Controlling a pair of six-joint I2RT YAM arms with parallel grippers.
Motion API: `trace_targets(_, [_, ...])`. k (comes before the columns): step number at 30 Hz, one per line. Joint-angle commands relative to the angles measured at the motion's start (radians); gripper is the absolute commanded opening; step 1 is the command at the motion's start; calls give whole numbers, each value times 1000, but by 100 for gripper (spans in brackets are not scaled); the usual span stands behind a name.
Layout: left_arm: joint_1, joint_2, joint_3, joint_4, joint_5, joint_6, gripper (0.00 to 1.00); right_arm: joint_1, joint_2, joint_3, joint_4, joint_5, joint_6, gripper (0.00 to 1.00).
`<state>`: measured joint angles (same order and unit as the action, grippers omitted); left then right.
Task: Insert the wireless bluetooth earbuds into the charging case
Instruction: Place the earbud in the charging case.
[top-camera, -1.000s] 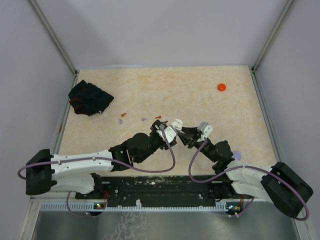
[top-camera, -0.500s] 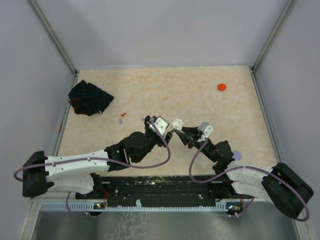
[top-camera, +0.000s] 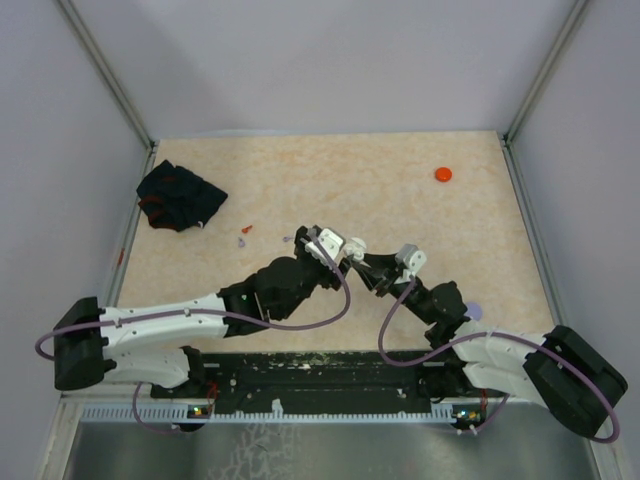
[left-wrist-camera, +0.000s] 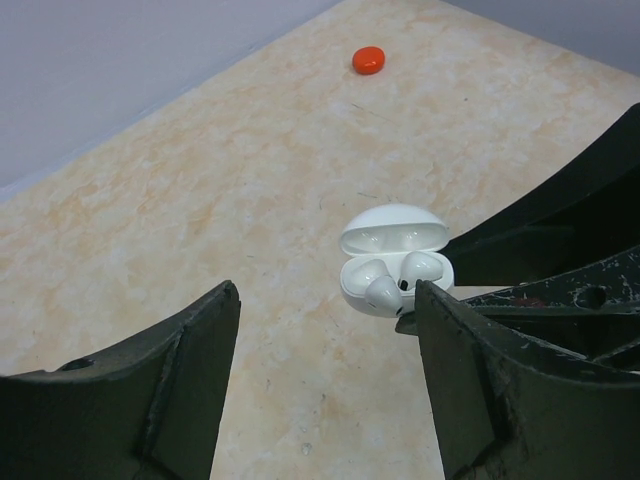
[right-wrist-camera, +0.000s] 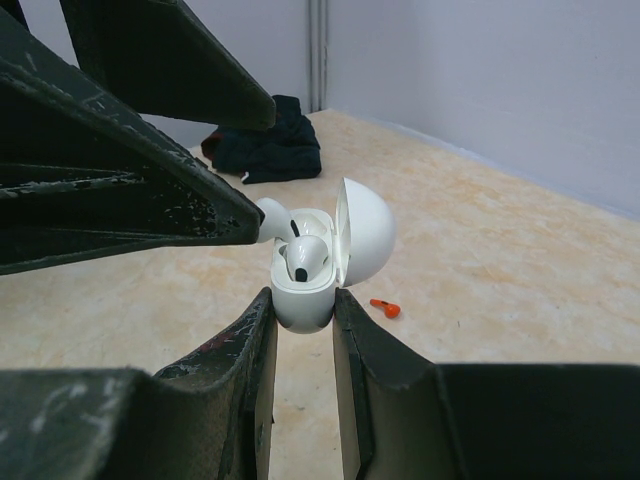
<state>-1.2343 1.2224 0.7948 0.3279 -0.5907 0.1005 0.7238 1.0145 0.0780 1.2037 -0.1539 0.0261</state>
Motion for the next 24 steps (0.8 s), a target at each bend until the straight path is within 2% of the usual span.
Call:
trace_targets(1, [10, 19, 47, -41, -29, -16, 75, 0, -20, 9, 44, -2, 5, 0])
trace_targets(12, [46, -17, 22, -96, -48, -40, 75, 0, -25, 7, 46, 1, 6, 0])
trace_targets(24, [107, -30, 21, -82, 63, -88, 75, -1, -15, 9, 54, -18, 9, 0])
